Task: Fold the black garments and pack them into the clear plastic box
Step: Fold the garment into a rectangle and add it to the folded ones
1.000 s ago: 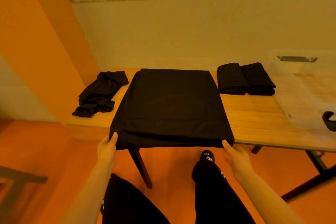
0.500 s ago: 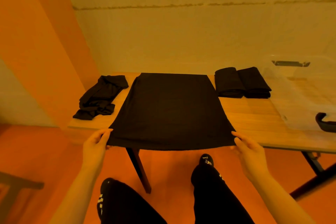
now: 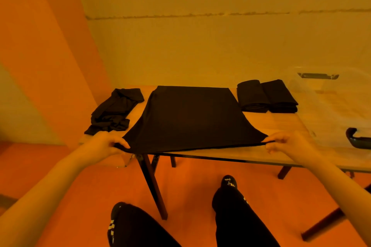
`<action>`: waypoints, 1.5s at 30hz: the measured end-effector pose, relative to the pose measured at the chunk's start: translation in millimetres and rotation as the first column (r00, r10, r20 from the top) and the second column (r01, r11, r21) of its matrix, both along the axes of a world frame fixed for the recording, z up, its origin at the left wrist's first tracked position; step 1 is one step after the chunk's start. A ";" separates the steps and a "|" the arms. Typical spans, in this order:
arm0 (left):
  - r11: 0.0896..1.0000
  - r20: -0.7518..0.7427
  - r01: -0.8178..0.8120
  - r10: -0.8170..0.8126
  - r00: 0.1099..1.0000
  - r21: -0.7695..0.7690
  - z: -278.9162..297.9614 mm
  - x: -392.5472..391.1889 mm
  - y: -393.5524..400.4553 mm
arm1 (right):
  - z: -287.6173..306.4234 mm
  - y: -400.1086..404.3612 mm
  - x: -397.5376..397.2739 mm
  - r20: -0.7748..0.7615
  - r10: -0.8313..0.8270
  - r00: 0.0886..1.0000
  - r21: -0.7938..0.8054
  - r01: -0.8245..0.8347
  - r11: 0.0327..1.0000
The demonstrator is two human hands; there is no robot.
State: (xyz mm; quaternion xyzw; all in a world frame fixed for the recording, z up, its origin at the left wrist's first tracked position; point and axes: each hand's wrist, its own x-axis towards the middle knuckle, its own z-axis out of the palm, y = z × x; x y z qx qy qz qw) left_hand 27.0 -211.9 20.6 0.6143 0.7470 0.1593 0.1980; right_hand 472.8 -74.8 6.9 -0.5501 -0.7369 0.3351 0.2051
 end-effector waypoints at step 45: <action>0.749 0.683 -0.546 0.174 0.709 0.375 37.4 33.7 -19.7 | 52.0 4.7 18.6 -0.521 -0.025 0.853 0.009 0.035 0.999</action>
